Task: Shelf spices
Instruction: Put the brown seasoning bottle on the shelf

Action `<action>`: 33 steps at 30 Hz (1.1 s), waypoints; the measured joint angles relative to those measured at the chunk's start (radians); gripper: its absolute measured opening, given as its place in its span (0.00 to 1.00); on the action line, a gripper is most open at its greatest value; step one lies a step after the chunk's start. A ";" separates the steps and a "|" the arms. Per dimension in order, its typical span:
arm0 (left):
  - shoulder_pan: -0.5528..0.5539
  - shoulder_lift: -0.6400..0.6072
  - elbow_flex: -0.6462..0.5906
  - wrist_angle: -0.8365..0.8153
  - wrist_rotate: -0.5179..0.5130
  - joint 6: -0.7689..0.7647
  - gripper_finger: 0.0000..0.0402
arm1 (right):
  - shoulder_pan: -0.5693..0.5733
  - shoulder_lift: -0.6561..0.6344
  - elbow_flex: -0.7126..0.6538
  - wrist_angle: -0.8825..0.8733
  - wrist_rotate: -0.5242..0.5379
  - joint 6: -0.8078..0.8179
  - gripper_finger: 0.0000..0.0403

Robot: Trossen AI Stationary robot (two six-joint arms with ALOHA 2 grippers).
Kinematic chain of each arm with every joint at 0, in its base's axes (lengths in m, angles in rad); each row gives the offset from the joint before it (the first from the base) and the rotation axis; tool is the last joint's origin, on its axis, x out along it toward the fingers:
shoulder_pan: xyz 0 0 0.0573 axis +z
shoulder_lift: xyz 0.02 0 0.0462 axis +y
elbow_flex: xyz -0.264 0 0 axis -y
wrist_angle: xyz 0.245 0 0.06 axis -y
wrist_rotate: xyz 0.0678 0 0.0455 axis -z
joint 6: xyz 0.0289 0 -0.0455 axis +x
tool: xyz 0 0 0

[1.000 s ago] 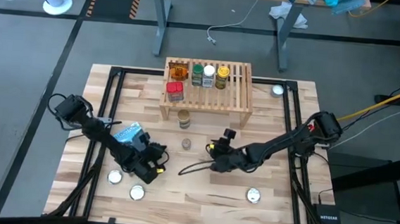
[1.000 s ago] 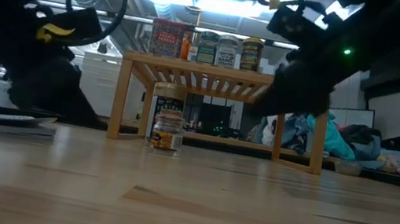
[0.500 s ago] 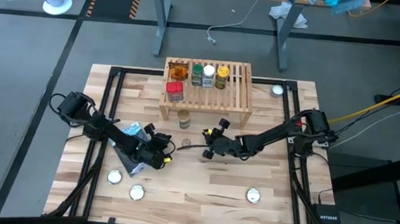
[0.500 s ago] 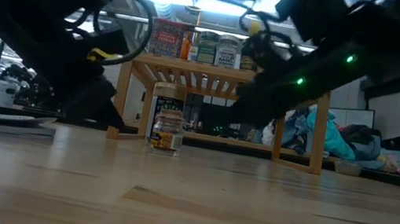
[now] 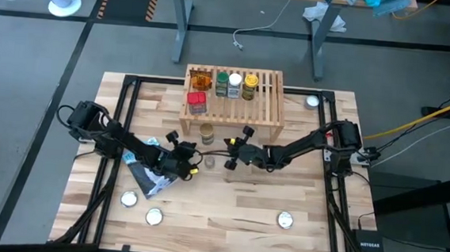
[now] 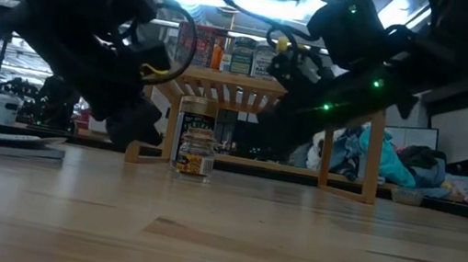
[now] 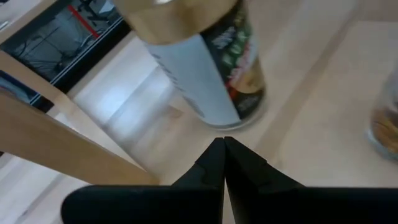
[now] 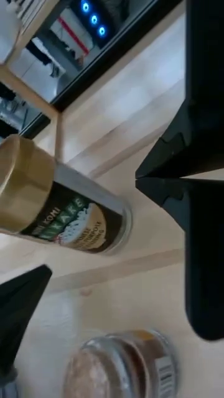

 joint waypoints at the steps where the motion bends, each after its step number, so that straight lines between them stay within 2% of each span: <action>1: 0.007 0.000 0.000 0.001 0.000 0.000 0.00 | -0.007 0.001 -0.001 0.013 -0.011 -0.005 0.03; 9: 0.030 0.000 0.000 0.003 0.000 0.000 0.00 | -0.047 0.001 -0.001 0.055 -0.092 -0.022 0.03; 26: 0.026 0.000 0.000 0.043 0.008 0.007 0.00 | -0.046 0.008 0.000 0.068 -0.148 0.024 0.03; 33: 0.006 0.000 0.000 0.041 0.008 0.025 0.00 | -0.016 0.077 0.001 0.073 -0.112 0.049 0.03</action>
